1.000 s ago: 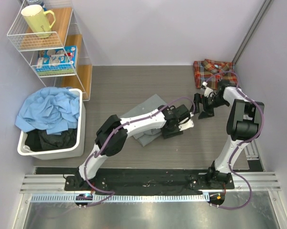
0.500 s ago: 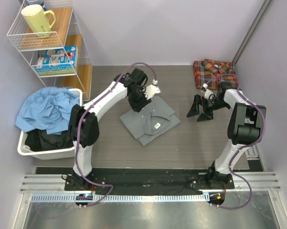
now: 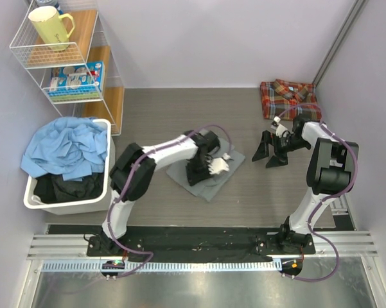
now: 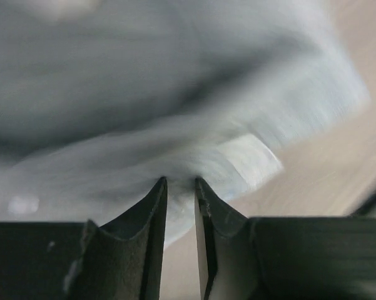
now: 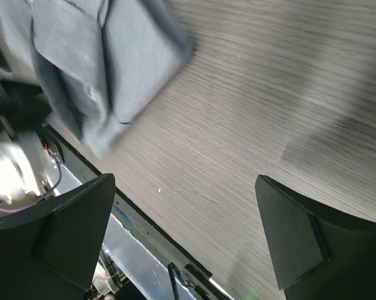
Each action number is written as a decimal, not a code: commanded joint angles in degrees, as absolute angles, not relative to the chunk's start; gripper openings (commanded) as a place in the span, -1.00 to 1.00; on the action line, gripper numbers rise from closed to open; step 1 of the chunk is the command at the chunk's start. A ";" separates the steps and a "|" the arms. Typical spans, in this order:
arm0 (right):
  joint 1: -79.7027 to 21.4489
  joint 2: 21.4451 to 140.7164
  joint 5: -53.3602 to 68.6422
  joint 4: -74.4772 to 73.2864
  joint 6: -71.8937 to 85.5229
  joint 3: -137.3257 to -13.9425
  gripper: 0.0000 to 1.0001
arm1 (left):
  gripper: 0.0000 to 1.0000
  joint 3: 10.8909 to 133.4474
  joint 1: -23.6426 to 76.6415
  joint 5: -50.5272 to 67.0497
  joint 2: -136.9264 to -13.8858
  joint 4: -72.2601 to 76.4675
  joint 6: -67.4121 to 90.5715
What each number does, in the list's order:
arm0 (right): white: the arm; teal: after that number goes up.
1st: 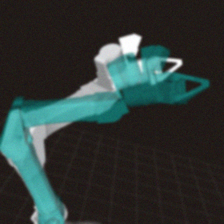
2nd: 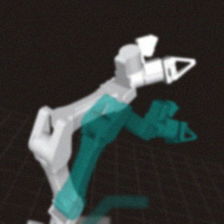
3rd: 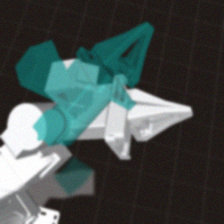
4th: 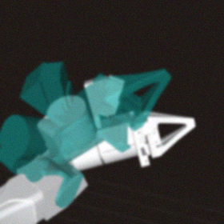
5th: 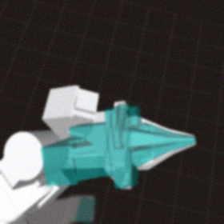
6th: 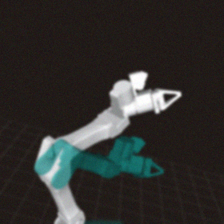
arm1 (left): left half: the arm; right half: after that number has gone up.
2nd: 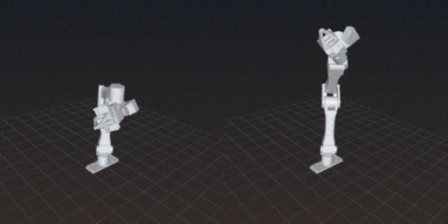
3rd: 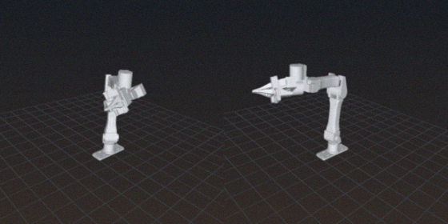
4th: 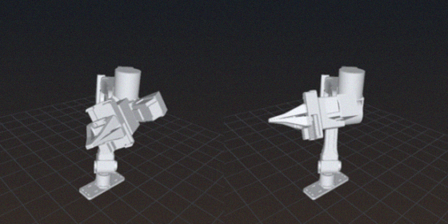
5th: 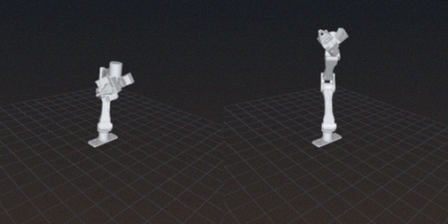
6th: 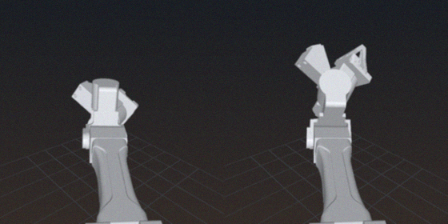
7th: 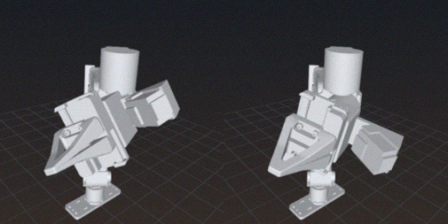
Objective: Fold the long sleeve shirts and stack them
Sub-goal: Fold the shirt
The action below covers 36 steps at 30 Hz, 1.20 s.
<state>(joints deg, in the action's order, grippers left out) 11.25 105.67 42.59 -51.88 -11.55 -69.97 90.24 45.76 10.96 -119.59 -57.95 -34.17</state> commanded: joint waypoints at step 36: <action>-21.71 139.77 26.54 -57.50 -26.28 -139.50 -0.50 | 0.16 67.66 26.62 32.80 -90.08 -33.30 -8.95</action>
